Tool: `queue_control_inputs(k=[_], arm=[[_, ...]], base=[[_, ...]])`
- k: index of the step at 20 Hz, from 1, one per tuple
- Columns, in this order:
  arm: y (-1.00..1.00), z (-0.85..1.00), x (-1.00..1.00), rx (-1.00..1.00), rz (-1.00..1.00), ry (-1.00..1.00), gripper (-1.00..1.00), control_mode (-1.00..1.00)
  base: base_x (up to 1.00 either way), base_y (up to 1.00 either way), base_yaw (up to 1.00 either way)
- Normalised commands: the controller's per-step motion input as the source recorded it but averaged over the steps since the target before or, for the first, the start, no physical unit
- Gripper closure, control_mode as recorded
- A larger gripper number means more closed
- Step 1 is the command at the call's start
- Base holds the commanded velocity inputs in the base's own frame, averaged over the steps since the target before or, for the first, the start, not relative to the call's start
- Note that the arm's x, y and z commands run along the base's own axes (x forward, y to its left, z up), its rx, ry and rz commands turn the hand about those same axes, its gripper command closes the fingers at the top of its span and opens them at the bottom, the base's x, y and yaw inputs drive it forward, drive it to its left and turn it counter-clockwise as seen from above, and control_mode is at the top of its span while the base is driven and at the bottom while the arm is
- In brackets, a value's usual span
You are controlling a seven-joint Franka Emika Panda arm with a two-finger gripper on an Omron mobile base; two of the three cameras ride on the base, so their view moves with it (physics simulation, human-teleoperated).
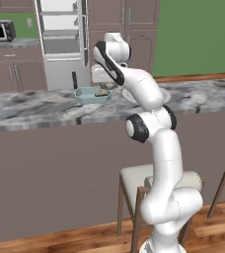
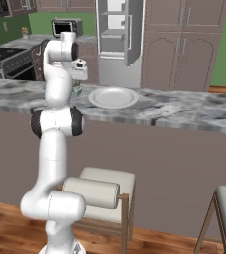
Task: Place two dumplings into each of the tupperware containers and then place the containers in the fridge.
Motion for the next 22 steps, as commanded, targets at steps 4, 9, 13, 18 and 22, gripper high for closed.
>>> queue_control_inputs(k=[4,9,13,18,22], arm=[[0.45,0.17,0.05,0.00,0.10,0.16,1.00,-1.00],[0.50,0.01,0.29,0.00,0.04,0.14,1.00,-1.00],[0.42,0.00,0.31,0.00,0.03,0.13,1.00,-1.00],[0.11,0.03,0.22,0.00,0.01,0.09,1.00,-1.00],[0.04,0.16,0.00,0.00,0.00,0.03,1.00,-1.00]], base=[[0.00,0.00,0.00],[0.00,0.00,0.00],[0.00,0.00,0.00],[0.00,0.00,0.00],[0.00,0.00,0.00]])
